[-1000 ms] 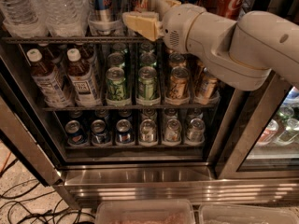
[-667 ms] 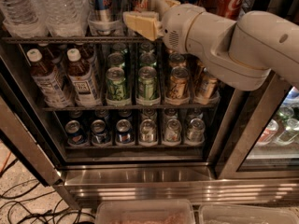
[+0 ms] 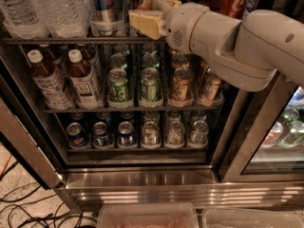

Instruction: Pick redbull can from top shelf of fridge

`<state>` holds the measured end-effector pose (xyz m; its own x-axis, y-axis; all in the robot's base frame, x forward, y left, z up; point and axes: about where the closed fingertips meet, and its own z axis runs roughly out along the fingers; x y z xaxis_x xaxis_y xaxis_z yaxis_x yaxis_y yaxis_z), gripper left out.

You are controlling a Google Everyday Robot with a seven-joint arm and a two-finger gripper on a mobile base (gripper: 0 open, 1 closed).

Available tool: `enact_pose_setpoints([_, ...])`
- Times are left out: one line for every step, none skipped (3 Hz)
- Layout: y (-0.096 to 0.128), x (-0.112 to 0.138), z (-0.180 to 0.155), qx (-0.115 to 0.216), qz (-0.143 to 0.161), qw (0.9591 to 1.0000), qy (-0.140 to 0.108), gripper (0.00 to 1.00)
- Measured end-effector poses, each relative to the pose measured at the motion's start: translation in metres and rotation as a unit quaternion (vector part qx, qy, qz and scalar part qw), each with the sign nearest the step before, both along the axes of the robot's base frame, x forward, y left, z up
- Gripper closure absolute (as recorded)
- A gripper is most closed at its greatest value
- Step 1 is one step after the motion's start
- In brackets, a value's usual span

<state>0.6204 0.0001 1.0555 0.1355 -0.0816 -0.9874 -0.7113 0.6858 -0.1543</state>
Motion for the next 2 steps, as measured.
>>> enact_pose_setpoints([-0.0013,-0.0061,0.0055,0.001,-0.003,1.0000,-0.007,1.00])
enact_pose_setpoints([-0.0011,-0.0115,0.0103,0.000,-0.004,0.9999,-0.013,1.00])
